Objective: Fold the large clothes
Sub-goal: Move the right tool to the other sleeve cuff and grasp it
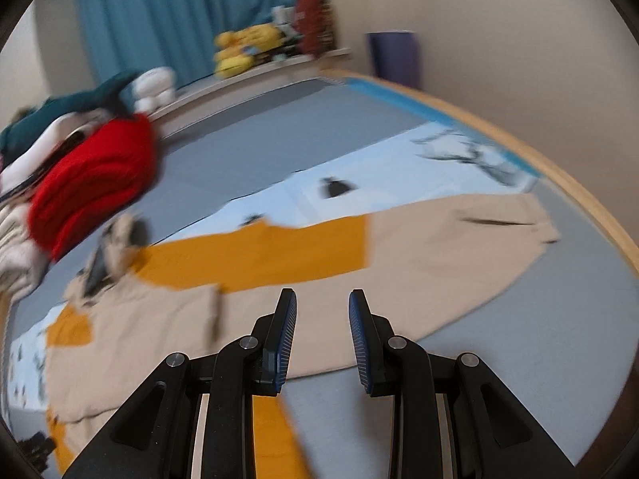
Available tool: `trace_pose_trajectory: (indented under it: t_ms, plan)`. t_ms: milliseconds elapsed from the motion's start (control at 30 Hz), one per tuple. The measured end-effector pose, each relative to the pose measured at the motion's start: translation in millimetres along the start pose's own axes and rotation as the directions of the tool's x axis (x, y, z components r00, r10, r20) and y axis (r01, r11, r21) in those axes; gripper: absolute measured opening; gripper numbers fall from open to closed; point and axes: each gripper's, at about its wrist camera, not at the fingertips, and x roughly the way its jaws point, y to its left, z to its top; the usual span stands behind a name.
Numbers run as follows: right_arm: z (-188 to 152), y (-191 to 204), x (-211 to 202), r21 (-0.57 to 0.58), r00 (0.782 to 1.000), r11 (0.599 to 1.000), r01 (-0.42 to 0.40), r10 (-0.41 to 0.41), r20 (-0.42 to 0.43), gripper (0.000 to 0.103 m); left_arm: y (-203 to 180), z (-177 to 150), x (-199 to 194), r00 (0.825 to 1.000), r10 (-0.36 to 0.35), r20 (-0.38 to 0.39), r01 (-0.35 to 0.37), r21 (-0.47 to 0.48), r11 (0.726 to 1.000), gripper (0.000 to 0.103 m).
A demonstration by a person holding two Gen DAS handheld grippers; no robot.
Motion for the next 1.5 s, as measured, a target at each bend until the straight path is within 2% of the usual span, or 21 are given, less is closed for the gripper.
trace_pose_trajectory:
  t_ms: [133,233,333,500,633,767,833,1133,1500]
  plan:
    - [9,-62,29,0.118,0.998,0.992,0.049,-0.045,-0.035,0.029,-7,9,7,1.0,-0.008,0.008,0.008,0.015,1.0,0.052]
    - [13,-95,48,0.161,0.995,0.982,0.095,-0.088,-0.055,0.029,-9,16,13,1.0,-0.013,0.01,0.013,0.018,1.0,0.052]
    - [18,-135,69,0.255,0.994,0.961,0.104,-0.089,-0.07,0.029,-8,20,22,1.0,-0.013,0.004,0.013,0.018,1.0,0.052]
    - [15,-178,98,0.345,0.989,0.929,0.135,-0.104,-0.105,0.029,-3,28,34,1.0,-0.009,-0.012,0.009,0.004,1.0,0.052]
    - [5,-204,122,0.441,0.987,0.89,0.115,-0.051,-0.154,0.029,-2,32,39,1.0,-0.016,-0.019,0.016,-0.003,1.0,0.052]
    - [-4,-217,136,0.465,0.98,0.873,0.146,-0.063,-0.189,0.029,-5,34,41,1.0,-0.022,-0.02,0.021,-0.004,1.0,0.052]
    - [-9,-226,142,0.501,0.978,0.852,0.15,-0.054,-0.201,0.029,-6,34,44,0.999,-0.022,-0.025,0.022,-0.005,1.0,0.052]
    - [-9,-245,147,0.591,0.992,0.801,0.098,-0.03,-0.124,0.029,-7,34,45,0.999,-0.023,-0.028,0.023,-0.007,1.0,0.052]
    - [-5,-244,148,0.607,0.995,0.788,0.1,-0.062,-0.083,0.028,1,33,43,0.999,-0.026,-0.026,0.025,-0.015,1.0,0.052]
